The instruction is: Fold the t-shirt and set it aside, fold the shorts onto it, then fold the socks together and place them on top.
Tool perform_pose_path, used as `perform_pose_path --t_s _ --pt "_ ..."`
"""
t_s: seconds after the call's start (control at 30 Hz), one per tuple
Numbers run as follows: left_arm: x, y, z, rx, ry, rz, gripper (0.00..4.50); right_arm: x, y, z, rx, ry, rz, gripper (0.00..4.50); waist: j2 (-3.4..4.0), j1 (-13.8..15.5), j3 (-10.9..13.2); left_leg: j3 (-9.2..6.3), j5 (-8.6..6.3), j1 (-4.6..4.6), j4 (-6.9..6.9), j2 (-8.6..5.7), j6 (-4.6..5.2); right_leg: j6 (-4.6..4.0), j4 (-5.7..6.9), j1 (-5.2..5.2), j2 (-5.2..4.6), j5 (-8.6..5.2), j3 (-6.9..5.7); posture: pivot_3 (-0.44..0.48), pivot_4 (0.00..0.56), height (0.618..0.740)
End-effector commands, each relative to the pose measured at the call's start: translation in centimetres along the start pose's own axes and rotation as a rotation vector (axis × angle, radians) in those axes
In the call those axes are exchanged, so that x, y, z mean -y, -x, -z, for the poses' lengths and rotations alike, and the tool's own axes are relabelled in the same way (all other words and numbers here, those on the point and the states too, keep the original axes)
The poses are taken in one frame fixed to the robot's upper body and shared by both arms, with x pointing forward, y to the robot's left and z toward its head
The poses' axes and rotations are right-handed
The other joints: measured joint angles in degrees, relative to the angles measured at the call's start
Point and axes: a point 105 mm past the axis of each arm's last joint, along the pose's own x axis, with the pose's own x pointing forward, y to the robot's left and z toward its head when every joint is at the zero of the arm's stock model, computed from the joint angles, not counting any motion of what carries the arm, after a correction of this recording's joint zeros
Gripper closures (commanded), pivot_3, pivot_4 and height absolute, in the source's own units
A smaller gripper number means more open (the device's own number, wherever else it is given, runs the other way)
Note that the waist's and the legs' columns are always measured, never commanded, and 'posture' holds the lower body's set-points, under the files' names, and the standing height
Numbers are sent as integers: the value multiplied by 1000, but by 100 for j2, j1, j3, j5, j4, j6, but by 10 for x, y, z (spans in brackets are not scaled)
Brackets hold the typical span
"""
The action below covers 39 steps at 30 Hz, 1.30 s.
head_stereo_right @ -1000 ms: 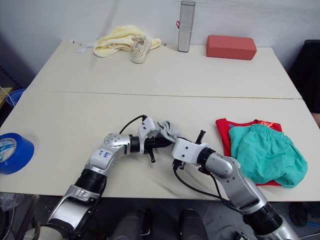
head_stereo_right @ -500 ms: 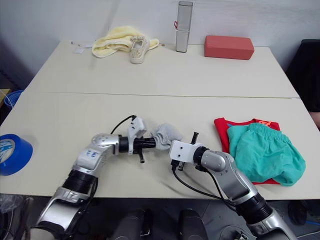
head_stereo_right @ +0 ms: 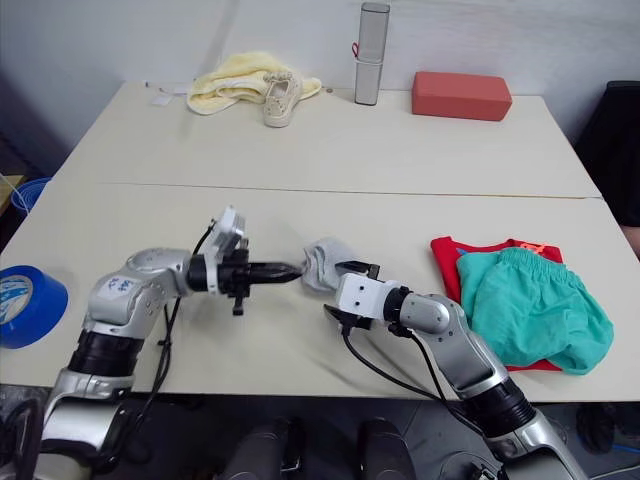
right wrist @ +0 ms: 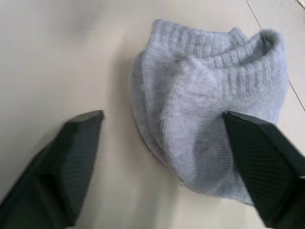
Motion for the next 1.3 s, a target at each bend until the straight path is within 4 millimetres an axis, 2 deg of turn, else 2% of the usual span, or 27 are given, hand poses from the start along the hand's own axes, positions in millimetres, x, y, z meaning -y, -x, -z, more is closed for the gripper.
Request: perform_pose_path --t_s 0.03,0.13,0.2,0.33,0.47,0.6,0.77,0.87,0.97,1.13,1.3 --pt "-3 -13 -6 9 -65 -18 4500 6 20 -19 136 -66 -4 29 1 14 0 0 0 0 -1 0 0 0 3 1 1 0 0 0 150 740" --pt "-16 -27 -4 35 -111 -68 4500 11 45 -26 254 -203 -22 29 1 44 1 2 0 -1 -1 0 1 1 0 2 5 1 -1 0 150 740" --pt "-24 -36 -4 52 -120 -104 4500 18 53 -24 302 -360 -1 425 -1 48 2 0 -3 1 5 0 6 3 -6 11 4 2 -4 0 150 740" --pt "-33 -48 2 51 -147 -154 4500 33 50 -9 289 -488 81 1630 -2 27 3 -7 -5 3 5 2 9 3 -15 14 3 2 -8 0 150 740" --pt "-38 -50 20 -8 -170 -197 4500 46 34 1 251 -509 158 3057 -1 17 3 4 -4 2 4 2 7 3 -6 2 3 2 -2 0 150 740" --pt "-48 -43 35 -56 -178 -280 4500 48 12 7 212 -504 188 4482 -1 27 3 10 -4 0 3 2 6 3 -2 -7 3 2 1 0 150 740" --pt "-53 -35 45 -68 -156 -346 4500 35 -1 20 134 -494 154 4482 -1 38 3 6 -4 -6 5 -1 7 3 4 -7 -3 2 -2 0 150 740" --pt "-53 -31 55 -95 -131 -355 4500 30 -2 33 71 -547 166 4482 -1 28 3 7 -5 -3 4 -1 8 3 4 -6 -3 2 -1 0 150 740" --pt "-54 -26 63 -120 -127 -370 4500 29 -1 37 56 -588 187 4482 -1 26 3 6 -5 1 5 0 8 3 1 -4 -3 2 0 0 150 740" --pt "-55 -13 65 -86 -111 -394 4500 33 15 29 154 -692 202 4482 -1 29 2 5 -6 5 3 0 6 3 -3 0 -5 2 1 0 150 740" --pt "-49 -12 52 -8 -160 -355 4500 41 30 -2 342 -764 119 4482 0 29 3 5 -9 3 0 0 6 3 -5 -4 -5 2 1 0 150 740"
